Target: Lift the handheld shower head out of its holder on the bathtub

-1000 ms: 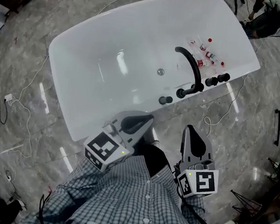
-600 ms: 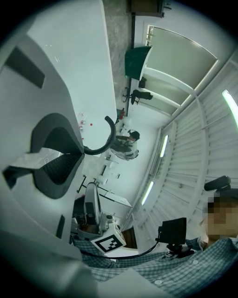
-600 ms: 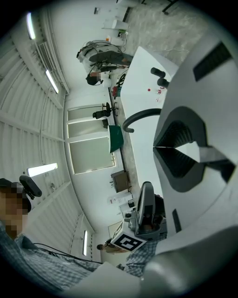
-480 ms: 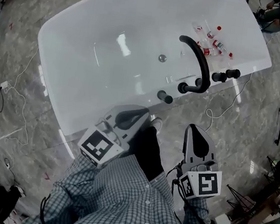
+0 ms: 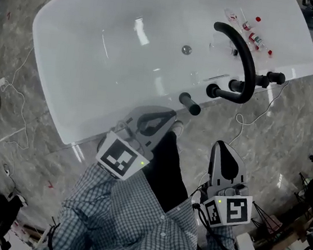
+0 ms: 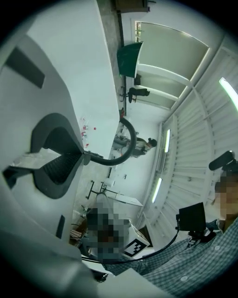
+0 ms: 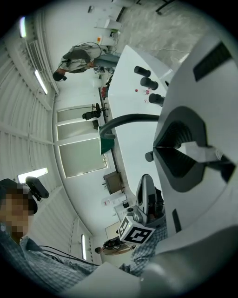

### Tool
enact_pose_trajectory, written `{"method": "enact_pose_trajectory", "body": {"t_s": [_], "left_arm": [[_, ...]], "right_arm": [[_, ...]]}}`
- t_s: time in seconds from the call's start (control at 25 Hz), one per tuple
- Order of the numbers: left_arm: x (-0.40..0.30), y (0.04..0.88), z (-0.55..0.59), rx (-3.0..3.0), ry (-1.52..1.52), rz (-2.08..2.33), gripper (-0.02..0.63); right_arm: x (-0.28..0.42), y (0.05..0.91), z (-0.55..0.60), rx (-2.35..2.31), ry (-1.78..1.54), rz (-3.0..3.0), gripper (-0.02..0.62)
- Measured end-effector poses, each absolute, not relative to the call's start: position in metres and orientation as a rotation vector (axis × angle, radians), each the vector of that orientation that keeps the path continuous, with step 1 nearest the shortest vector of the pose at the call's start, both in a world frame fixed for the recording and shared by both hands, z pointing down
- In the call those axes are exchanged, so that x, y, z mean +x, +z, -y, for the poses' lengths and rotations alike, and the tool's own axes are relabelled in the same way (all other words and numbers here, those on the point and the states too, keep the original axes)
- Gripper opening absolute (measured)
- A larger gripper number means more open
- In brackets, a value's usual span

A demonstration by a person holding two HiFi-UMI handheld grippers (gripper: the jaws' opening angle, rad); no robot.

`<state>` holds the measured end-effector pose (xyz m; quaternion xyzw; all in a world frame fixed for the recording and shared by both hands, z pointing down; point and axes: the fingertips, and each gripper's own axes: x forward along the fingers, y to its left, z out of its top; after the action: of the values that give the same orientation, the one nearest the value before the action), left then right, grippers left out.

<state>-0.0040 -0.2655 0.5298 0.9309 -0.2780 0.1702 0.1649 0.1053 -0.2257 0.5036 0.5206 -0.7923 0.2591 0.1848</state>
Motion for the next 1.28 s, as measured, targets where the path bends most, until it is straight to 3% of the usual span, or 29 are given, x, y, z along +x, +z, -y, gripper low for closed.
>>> {"method": "enact_pose_trajectory", "body": {"t_s": [0.44, 1.2, 1.28], "left_arm": [[0.003, 0.62, 0.269, 2.615, 0.528, 0.799, 0.009], [0.011, 0.72, 0.273, 2.678, 0.904, 0.783, 0.014], [0.014, 0.726, 0.273, 2.676, 0.929, 0.768, 0.04]], "right_arm": [[0.119, 0.569, 0.215, 1.428, 0.83, 2.189, 0.017], [0.133, 0.629, 0.211, 1.458, 0.974, 2.165, 0.017], [0.138, 0.632, 0.213, 1.471, 0.99, 2.162, 0.017]]}}
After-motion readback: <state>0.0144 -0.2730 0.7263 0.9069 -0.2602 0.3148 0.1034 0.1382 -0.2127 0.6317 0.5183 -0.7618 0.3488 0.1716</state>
